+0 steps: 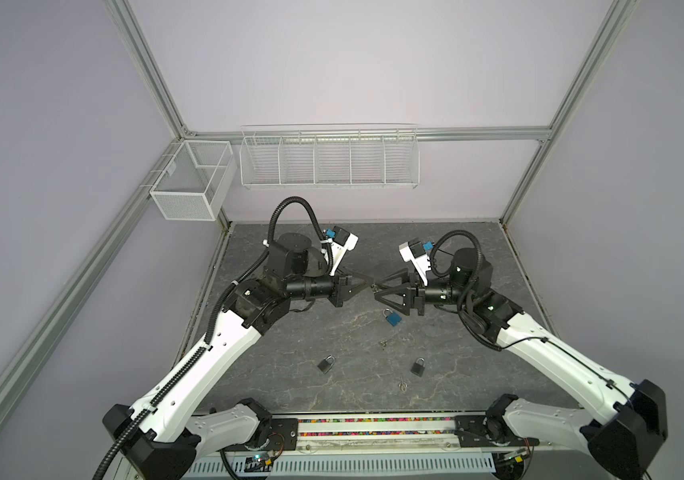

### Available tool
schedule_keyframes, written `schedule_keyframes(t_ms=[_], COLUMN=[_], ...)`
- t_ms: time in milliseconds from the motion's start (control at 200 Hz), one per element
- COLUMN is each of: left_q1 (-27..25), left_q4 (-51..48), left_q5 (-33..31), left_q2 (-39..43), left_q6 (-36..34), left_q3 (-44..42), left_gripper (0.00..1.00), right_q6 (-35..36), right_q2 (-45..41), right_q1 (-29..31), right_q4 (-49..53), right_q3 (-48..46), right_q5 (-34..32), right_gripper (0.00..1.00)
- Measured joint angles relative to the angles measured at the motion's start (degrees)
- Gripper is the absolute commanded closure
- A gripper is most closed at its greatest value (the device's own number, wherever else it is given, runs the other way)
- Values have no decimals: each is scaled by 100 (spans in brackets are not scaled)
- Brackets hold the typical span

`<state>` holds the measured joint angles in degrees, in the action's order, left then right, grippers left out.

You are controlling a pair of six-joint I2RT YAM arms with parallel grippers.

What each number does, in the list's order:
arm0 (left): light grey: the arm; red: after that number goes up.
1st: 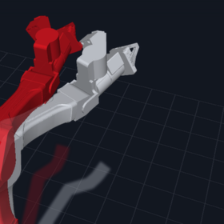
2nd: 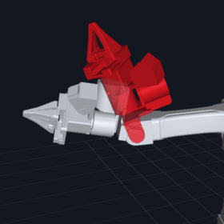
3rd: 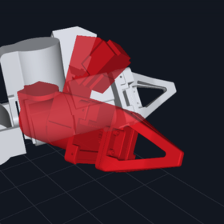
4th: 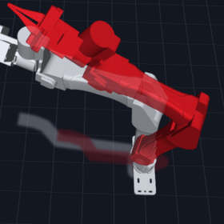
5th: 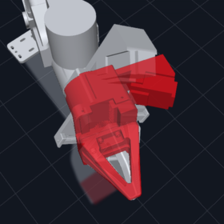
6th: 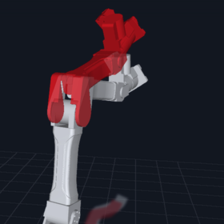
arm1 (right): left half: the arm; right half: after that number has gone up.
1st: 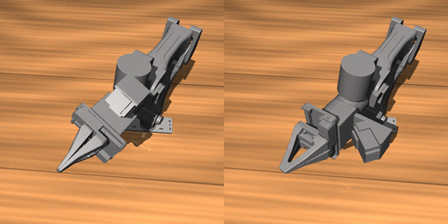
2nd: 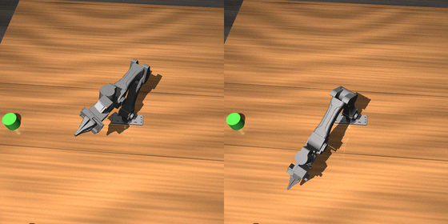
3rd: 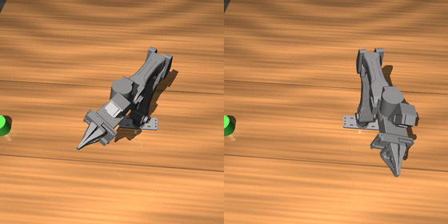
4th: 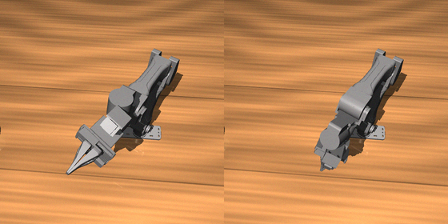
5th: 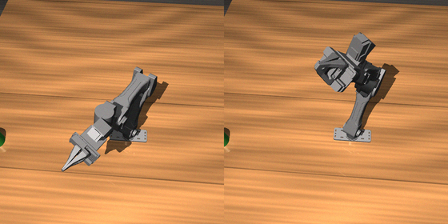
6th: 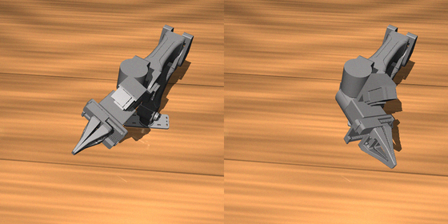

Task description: Unlock with the key

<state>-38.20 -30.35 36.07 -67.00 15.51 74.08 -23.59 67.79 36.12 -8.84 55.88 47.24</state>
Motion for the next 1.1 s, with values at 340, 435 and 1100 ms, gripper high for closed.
schedule_keyframes(t_ms=[340, 435, 1100], left_q1=[0, 0, 0], left_q4=[-66, -111, -151], left_q5=[26, 24, -4], left_q2=[-15, -13, -7], left_q6=[-68, -98, -122], left_q3=[7, 7, 9], left_gripper=[100, 100, 100], right_q6=[-44, -160, 22], right_q2=[369, 369, 382], right_q1=[44, -52, -149], right_q4=[-2, -216, 7], right_q3=[153, 140, 138], right_q5=[293, 409, 678], right_gripper=[61, 61, 76])
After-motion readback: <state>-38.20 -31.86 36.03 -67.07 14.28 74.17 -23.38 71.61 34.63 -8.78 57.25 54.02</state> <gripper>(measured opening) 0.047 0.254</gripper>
